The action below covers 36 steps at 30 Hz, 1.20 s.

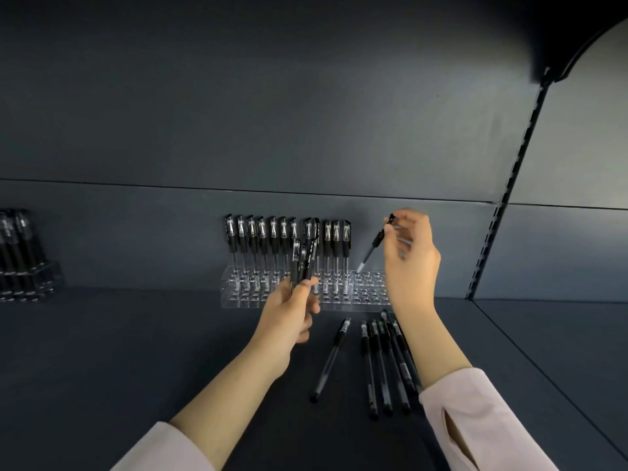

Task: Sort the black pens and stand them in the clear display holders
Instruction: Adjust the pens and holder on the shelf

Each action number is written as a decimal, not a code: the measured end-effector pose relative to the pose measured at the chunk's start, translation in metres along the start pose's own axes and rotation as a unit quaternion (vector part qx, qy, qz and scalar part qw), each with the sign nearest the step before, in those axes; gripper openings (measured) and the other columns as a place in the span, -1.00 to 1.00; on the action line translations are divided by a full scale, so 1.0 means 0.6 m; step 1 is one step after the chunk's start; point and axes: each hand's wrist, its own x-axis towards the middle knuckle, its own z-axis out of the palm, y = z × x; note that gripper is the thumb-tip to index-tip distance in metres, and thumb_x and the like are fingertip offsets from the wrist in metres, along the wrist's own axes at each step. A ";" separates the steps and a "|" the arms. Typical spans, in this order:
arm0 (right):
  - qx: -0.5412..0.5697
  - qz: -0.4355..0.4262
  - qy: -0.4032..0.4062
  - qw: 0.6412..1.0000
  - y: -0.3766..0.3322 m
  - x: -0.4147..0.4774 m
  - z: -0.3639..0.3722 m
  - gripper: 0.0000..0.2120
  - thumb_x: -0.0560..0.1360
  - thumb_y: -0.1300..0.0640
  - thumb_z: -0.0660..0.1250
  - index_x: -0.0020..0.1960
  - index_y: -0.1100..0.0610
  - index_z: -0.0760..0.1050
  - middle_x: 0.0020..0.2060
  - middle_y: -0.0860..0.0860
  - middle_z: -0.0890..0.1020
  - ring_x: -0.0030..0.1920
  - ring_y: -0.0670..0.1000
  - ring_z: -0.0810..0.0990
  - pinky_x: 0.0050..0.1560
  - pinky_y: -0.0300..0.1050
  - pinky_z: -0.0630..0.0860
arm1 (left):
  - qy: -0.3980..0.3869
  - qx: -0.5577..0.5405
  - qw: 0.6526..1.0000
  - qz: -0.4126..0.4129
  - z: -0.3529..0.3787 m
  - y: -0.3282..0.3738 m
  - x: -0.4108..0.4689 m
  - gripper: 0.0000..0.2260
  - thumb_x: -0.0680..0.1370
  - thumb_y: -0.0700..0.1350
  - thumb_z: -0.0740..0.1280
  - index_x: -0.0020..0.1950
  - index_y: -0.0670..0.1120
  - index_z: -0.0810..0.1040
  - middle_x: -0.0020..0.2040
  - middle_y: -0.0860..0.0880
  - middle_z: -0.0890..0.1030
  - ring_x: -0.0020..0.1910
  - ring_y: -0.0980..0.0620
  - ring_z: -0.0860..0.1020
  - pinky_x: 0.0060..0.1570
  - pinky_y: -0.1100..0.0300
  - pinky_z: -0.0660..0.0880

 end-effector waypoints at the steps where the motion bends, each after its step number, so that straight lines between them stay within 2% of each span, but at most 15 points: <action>1: -0.005 0.000 -0.004 1.000 0.003 0.000 0.000 -0.83 0.59 0.20 0.25 0.12 -0.03 0.42 -0.04 -0.17 0.57 -0.03 -0.17 0.55 -0.05 -0.44 0.45 | -0.001 0.003 1.000 0.001 -0.001 0.000 0.000 -0.86 0.66 -0.12 0.17 0.14 -0.07 0.50 -0.41 0.06 0.50 -0.54 0.11 0.22 -0.60 0.28 0.12; 5: -0.029 0.000 -0.024 0.999 0.012 0.009 0.003 -0.83 0.60 0.19 0.24 0.15 0.01 0.45 -0.05 -0.12 0.59 -0.03 -0.18 0.55 -0.08 -0.48 0.43 | -0.005 0.013 1.000 0.003 0.001 0.003 -0.002 -0.87 0.65 -0.10 0.20 0.12 -0.13 0.44 -0.41 0.07 0.53 -0.53 0.11 0.23 -0.59 0.30 0.12; 8: -0.055 -0.011 -0.042 0.998 0.018 0.018 0.010 -0.79 0.60 0.20 0.24 0.20 0.02 0.47 -0.03 -0.09 0.59 -0.04 -0.21 0.54 -0.07 -0.47 0.44 | -0.018 0.017 1.000 0.013 0.002 0.005 -0.005 -0.94 0.66 -0.08 0.21 0.05 -0.05 0.43 -0.39 0.08 0.53 -0.53 0.13 0.25 -0.58 0.31 0.14; 10: -0.083 -0.031 -0.070 0.994 0.027 0.022 0.017 -0.76 0.59 0.20 0.25 0.23 0.03 0.49 -0.02 -0.09 0.59 -0.03 -0.16 0.55 0.00 -0.33 0.49 | -0.025 0.015 0.999 0.019 0.002 0.005 -0.005 -0.95 0.65 -0.08 0.21 0.04 -0.03 0.44 -0.40 0.08 0.54 -0.53 0.14 0.27 -0.57 0.31 0.15; 12: -0.126 -0.056 -0.109 0.984 0.042 0.022 0.026 -0.73 0.59 0.16 0.26 0.27 0.01 0.48 -0.01 -0.09 0.60 0.02 -0.01 0.56 0.06 -0.13 0.51 | -0.025 0.012 0.999 0.021 0.002 0.003 -0.004 -0.89 0.65 -0.07 0.22 0.11 -0.08 0.45 -0.38 0.08 0.55 -0.54 0.14 0.28 -0.57 0.31 0.17; 14: -0.163 -0.069 -0.143 0.974 0.057 0.017 0.031 -0.69 0.58 0.16 0.27 0.31 -0.01 0.45 -0.01 -0.08 0.59 0.02 0.05 0.53 0.06 -0.03 0.51 | -0.025 0.009 0.999 0.018 0.001 0.001 -0.002 -0.82 0.65 -0.06 0.22 0.19 -0.10 0.45 -0.37 0.06 0.56 -0.54 0.15 0.29 -0.58 0.31 0.18; 19: -0.202 -0.072 -0.159 0.964 0.066 0.008 0.029 -0.61 0.57 0.19 0.26 0.36 -0.06 0.37 -0.02 -0.09 0.55 0.01 0.03 0.46 -0.07 -0.17 0.34 | -0.023 -0.008 1.000 0.016 0.001 -0.001 0.002 -0.79 0.64 -0.03 0.24 0.24 -0.07 0.45 -0.30 0.02 0.62 -0.53 0.13 0.36 -0.56 0.28 0.22; 22: -0.203 -0.058 -0.167 0.963 0.067 0.006 0.025 -0.58 0.57 0.18 0.26 0.39 -0.08 0.34 -0.02 -0.07 0.54 0.03 0.02 0.45 -0.04 -0.20 0.30 | -0.023 0.003 1.000 0.017 -0.001 -0.004 0.001 -0.76 0.63 0.02 0.25 0.25 -0.04 0.45 -0.27 0.00 0.63 -0.51 0.12 0.40 -0.55 0.26 0.26; 24: -0.204 -0.056 -0.164 0.963 0.064 0.002 0.022 -0.57 0.58 0.16 0.25 0.41 -0.09 0.32 0.00 -0.07 0.52 0.04 0.01 0.43 0.00 -0.20 0.30 | -0.024 0.007 1.000 0.018 -0.002 -0.005 0.000 -0.74 0.63 0.04 0.25 0.28 -0.02 0.45 -0.33 0.03 0.59 -0.53 0.13 0.36 -0.57 0.28 0.24; 27: -0.186 -0.072 -0.120 0.973 0.044 -0.003 0.016 -0.63 0.58 0.15 0.26 0.37 -0.04 0.38 0.00 -0.06 0.53 0.03 -0.02 0.44 -0.01 -0.20 0.36 | -0.028 -0.004 1.000 0.005 0.000 -0.003 0.000 -0.76 0.64 0.01 0.23 0.22 -0.09 0.48 -0.39 0.06 0.54 -0.53 0.14 0.29 -0.58 0.31 0.17; 29: -0.144 -0.057 -0.109 0.982 0.023 -0.006 0.017 -0.77 0.57 0.14 0.27 0.22 0.00 0.50 -0.04 -0.04 0.56 -0.04 -0.05 0.50 -0.04 -0.28 0.42 | -0.027 -0.021 0.999 -0.015 0.002 -0.001 0.000 -0.79 0.65 -0.05 0.22 0.20 -0.15 0.42 -0.41 0.06 0.54 -0.53 0.13 0.27 -0.58 0.31 0.14; 31: -0.091 0.011 -0.148 0.985 0.000 -0.011 0.022 -0.88 0.57 0.10 0.29 0.04 0.01 0.59 -0.04 -0.06 0.59 -0.08 -0.12 0.53 -0.08 -0.42 0.42 | -0.034 -0.029 0.999 -0.024 0.003 0.002 -0.001 -0.84 0.65 -0.11 0.20 0.20 -0.13 0.39 -0.40 0.05 0.56 -0.54 0.13 0.28 -0.58 0.30 0.14; 34: -0.005 0.103 -0.219 0.970 -0.024 -0.022 0.027 -0.90 0.54 0.08 0.34 -0.04 0.03 0.64 -0.12 -0.14 0.63 -0.17 -0.19 0.53 -0.08 -0.36 0.45 | -0.057 -0.029 0.998 -0.009 0.005 0.007 -0.007 -0.87 0.66 -0.10 0.21 0.13 -0.15 0.37 -0.35 0.04 0.60 -0.52 0.13 0.30 -0.55 0.28 0.15; 36: 0.054 0.142 -0.230 0.961 -0.032 -0.028 0.026 -0.93 0.52 0.13 0.38 -0.03 0.04 0.64 -0.20 -0.17 0.63 -0.21 -0.23 0.52 -0.08 -0.30 0.51 | -0.065 -0.031 0.997 0.003 0.005 0.006 -0.009 -0.84 0.66 -0.09 0.22 0.17 -0.14 0.34 -0.32 0.03 0.61 -0.50 0.13 0.32 -0.53 0.27 0.17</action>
